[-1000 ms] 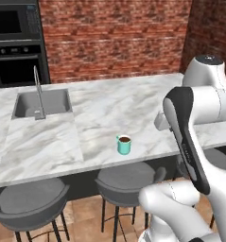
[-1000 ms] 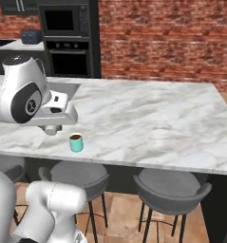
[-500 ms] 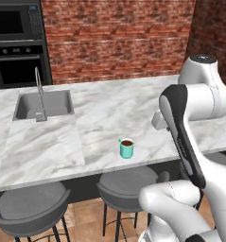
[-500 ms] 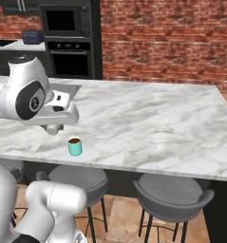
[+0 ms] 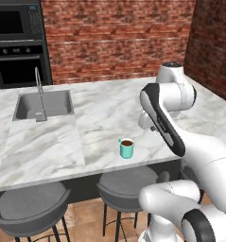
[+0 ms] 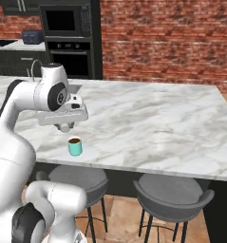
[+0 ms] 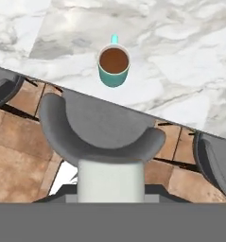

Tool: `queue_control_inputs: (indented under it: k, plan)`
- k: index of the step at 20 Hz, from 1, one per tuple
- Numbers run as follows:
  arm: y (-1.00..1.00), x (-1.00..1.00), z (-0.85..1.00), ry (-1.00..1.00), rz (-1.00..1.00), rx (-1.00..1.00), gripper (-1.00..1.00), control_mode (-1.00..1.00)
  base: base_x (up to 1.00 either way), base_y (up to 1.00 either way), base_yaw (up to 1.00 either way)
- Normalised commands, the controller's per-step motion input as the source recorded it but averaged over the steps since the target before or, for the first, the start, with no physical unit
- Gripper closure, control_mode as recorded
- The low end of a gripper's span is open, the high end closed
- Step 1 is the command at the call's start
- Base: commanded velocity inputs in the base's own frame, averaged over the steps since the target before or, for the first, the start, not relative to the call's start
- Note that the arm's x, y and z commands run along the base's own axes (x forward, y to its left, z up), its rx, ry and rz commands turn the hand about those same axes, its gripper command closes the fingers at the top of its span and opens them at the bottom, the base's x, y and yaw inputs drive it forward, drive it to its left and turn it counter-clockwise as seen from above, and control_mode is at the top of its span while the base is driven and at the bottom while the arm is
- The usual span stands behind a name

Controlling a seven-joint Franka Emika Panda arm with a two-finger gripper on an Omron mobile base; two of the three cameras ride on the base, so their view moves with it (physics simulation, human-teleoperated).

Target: Pick up the marshmallow and place it in the cup of hot chocolate on the dining counter.

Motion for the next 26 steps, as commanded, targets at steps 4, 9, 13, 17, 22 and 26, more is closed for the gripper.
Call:
queue_control_inputs:
  k: [4,9,13,17,22,26]
  plan:
    - [0.2,0.91,-0.61,0.22,0.21,0.0,1.0,-1.0,0.0,0.0,0.0]
    - [0.23,0.96,-0.55,0.12,0.13,0.0,1.0,-1.0,0.0,0.0,0.0]
    - [0.11,0.81,-0.5,0.0,0.02,0.0,1.0,-1.0,0.0,0.0,0.0]
    - [0.05,0.74,-0.51,0.0,0.0,0.0,1.0,-1.0,0.0,0.0,0.0]
    - [0.01,0.53,-0.44,-0.03,0.0,0.0,1.0,-1.0,0.0,0.0,0.0]
    - [0.08,0.41,-0.48,-0.08,0.0,0.0,1.0,-1.0,0.0,0.0,0.0]
